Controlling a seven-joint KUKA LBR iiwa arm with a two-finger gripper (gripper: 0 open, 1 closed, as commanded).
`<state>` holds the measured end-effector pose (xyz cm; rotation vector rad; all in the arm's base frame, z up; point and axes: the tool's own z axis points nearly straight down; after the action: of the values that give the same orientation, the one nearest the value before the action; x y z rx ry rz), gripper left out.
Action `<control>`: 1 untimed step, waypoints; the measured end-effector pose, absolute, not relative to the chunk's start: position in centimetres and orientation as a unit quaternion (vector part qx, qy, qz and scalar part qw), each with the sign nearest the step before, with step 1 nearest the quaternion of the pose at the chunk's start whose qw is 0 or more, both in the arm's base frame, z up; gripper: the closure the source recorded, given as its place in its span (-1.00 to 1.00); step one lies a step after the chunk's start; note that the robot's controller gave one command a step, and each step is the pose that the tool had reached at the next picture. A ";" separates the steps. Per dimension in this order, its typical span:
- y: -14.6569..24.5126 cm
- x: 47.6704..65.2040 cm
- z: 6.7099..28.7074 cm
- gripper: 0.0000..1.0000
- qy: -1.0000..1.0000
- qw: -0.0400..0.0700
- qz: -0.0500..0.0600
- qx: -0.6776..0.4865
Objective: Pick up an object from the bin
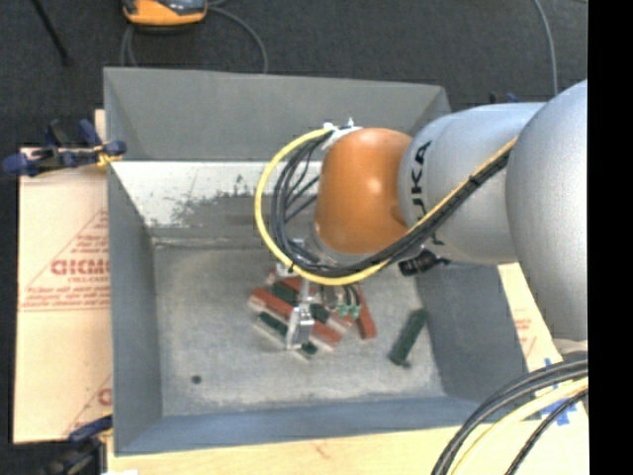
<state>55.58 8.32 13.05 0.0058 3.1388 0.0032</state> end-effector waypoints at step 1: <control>8.3 55.6 13.0 -1.00 1.000 0.001 0.001 0.002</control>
Offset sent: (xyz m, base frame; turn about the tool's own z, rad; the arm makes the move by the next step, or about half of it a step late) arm 0.0165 -0.0116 -0.0605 0.0877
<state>55.58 8.32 13.05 0.0064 3.1388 0.0033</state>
